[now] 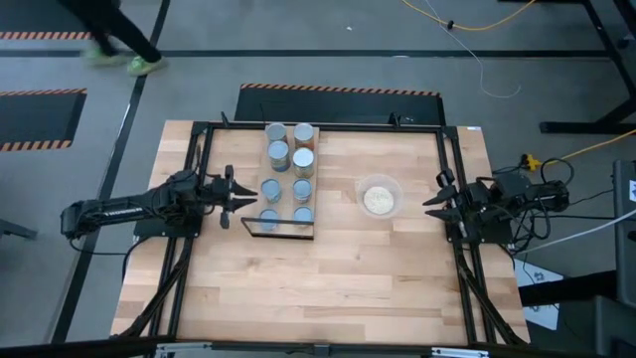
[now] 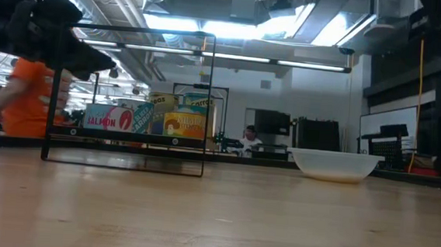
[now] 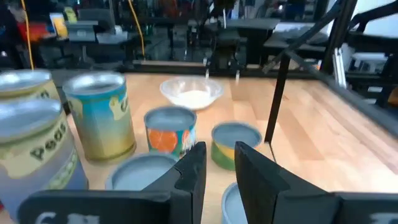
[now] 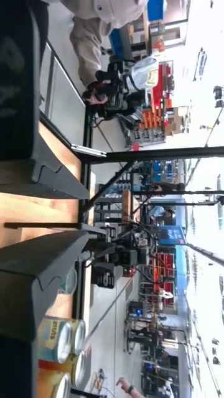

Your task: Pick and place cans onto a shelf

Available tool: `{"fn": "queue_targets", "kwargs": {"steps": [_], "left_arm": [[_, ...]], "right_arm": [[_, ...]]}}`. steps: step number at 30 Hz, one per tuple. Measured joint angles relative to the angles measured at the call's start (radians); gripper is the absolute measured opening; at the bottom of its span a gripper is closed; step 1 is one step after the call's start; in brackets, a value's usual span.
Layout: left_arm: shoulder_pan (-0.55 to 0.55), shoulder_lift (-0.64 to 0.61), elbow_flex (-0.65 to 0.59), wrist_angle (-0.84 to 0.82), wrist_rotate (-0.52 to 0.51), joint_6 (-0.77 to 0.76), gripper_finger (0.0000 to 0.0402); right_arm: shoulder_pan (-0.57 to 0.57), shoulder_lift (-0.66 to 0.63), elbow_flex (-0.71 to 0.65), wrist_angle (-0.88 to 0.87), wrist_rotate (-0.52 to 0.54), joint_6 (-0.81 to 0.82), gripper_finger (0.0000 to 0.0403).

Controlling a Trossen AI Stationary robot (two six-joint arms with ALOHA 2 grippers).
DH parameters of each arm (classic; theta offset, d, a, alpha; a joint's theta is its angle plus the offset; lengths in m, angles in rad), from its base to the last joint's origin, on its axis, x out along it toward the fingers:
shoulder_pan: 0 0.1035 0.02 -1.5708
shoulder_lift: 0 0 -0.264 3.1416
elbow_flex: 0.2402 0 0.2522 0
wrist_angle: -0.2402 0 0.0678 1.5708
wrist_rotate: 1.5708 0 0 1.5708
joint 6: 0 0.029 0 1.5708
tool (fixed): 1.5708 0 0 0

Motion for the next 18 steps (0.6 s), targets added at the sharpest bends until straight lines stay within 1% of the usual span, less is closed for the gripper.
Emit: {"fn": "queue_targets", "kwargs": {"steps": [6, 9, 13, 15, 18], "left_arm": [[0.000, 0.001, 0.000, -0.077, -0.026, -0.018, 0.0078], [-0.004, 0.000, 0.000, -0.079, -0.027, -0.030, 0.0078], [-0.006, 0.000, 0.000, -0.081, -0.027, -0.029, 0.0078], [-0.006, 0.000, 0.000, -0.081, -0.027, -0.029, 0.0078], [-0.006, 0.000, 0.000, -0.082, -0.027, -0.029, 0.0078]], "right_arm": [[0.000, -0.002, -0.029, -0.003, -0.014, 0.012, 0.0099], [0.000, -0.001, -0.042, 0.003, -0.012, 0.011, 0.0099], [0.000, -0.001, -0.098, 0.059, -0.010, 0.004, 0.0099], [0.000, -0.002, -0.136, 0.122, 0.008, 0.001, 0.0099], [0.000, -0.002, -0.202, 0.185, 0.067, 0.006, 0.0099]]}}
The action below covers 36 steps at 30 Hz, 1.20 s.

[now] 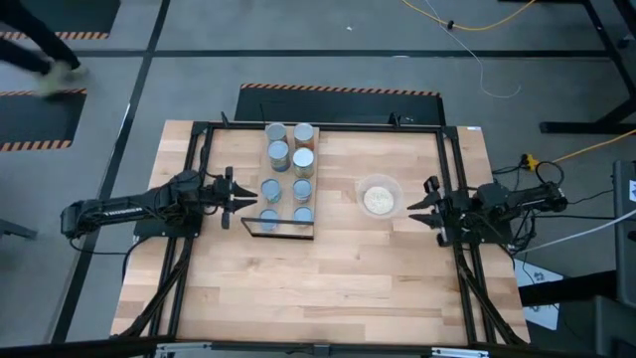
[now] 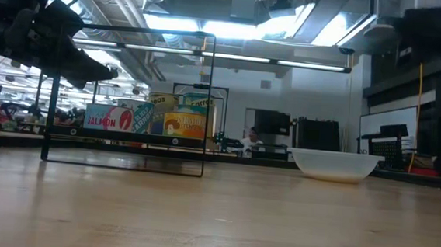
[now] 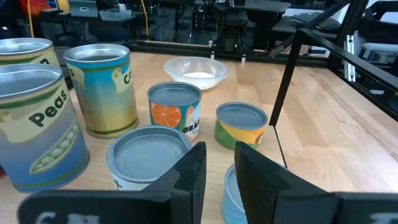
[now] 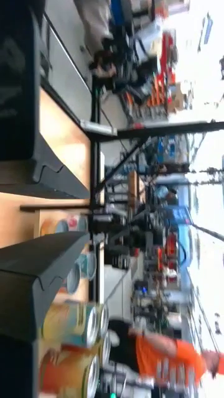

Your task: Pick and place cans onto a shelf

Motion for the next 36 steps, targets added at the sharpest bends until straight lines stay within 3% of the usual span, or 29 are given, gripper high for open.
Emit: {"fn": "queue_targets", "kwargs": {"steps": [4, 14, 20, 27, 36], "left_arm": [[0.000, 0.000, 0.000, 0.000, 0.000, 0.000, 0.0078], [0.000, 0.000, 0.000, 0.000, 0.000, 0.000, 0.0078], [0.000, 0.000, 0.000, 0.000, 0.000, 0.000, 0.0078], [0.000, 0.000, 0.000, -0.001, 0.000, 0.003, 0.0078], [0.000, 0.000, 0.000, 0.000, 0.000, 0.003, 0.0078]], "right_arm": [[0.000, 0.000, -0.089, 0.127, 0.084, 0.001, 0.0099], [-0.033, 0.003, -0.098, 0.034, 0.141, -0.030, 0.0099], [-0.125, 0.036, -0.098, 0.041, 0.196, -0.125, 0.0099], [-0.220, 0.056, -0.098, 0.041, 0.180, -0.090, 0.0099], [-0.234, 0.071, -0.098, 0.040, 0.177, -0.103, 0.0099]]}}
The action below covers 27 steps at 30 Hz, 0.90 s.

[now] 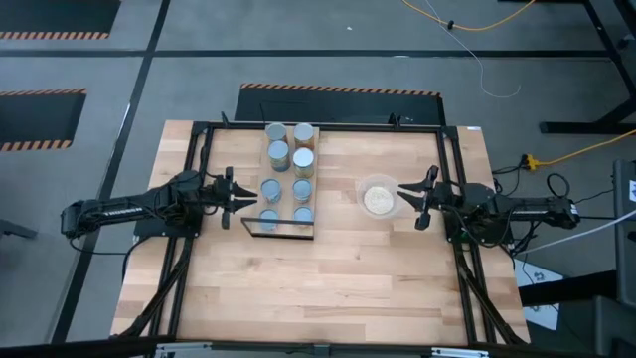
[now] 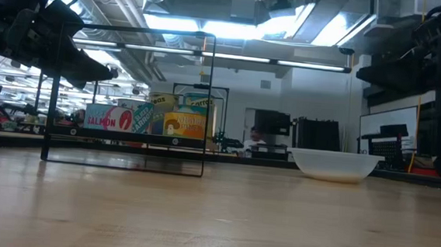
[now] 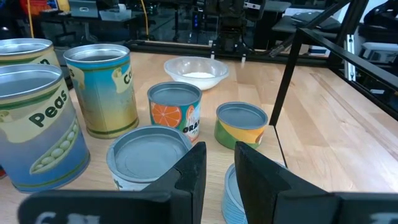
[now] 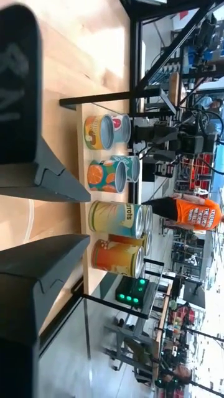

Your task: Pick and place cans onto a shelf

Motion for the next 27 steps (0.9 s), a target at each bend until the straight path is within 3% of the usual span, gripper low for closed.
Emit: {"fn": "queue_targets", "kwargs": {"steps": [15, 27], "left_arm": [[-0.009, -0.006, 0.000, 0.002, -0.012, 0.000, 0.0078], [-0.072, -0.186, -0.001, 0.006, -0.067, 0.000, 0.0078]], "right_arm": [[0.000, -0.001, 0.000, 0.000, 0.000, -0.003, 0.0099], [0.009, -0.059, 0.001, 0.002, 0.000, -0.004, 0.0099]]}}
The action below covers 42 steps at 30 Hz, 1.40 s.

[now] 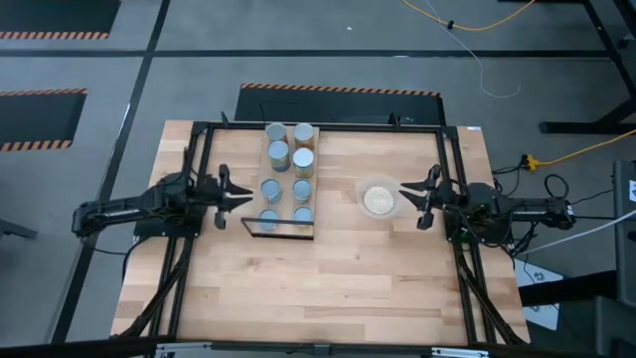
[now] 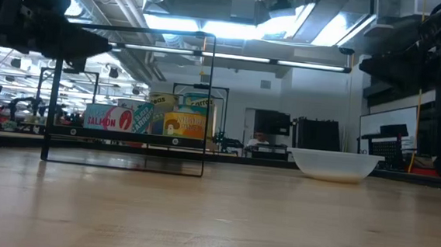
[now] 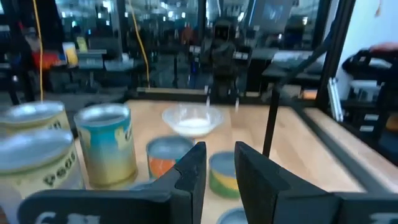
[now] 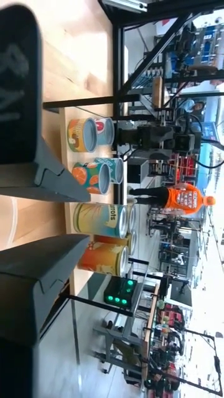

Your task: Pick and place cans onto a shelf

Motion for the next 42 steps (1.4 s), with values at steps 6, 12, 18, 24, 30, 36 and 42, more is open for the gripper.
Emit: {"fn": "queue_targets", "kwargs": {"steps": [6, 12, 18, 24, 30, 36, 42], "left_arm": [[0.000, -0.018, 0.000, 0.028, -0.012, 0.000, 0.0078], [0.000, -0.018, 0.000, 0.010, -0.013, 0.000, 0.0078], [0.000, -0.018, 0.000, 0.009, -0.014, 0.000, 0.0078], [0.000, -0.018, 0.000, 0.010, -0.017, 0.002, 0.0078], [0.000, -0.016, 0.000, -0.020, -0.055, 0.201, 0.0078], [0.000, -0.015, 0.000, -0.024, -0.063, 0.300, 0.0078], [0.000, -0.015, 0.000, -0.025, -0.063, 0.299, 0.0078]], "right_arm": [[0.000, -0.012, 0.000, 0.000, 0.000, 0.000, 0.0099], [0.000, -0.012, 0.000, 0.000, 0.000, 0.000, 0.0099], [0.000, -0.012, 0.000, 0.000, 0.000, 0.000, 0.0099], [0.000, -0.012, 0.000, 0.000, 0.000, 0.000, 0.0099], [0.000, -0.012, 0.000, 0.000, 0.000, 0.000, 0.0099], [0.000, -0.012, 0.000, 0.000, 0.000, 0.000, 0.0099], [0.000, -0.012, 0.000, 0.000, 0.000, 0.000, 0.0099]]}}
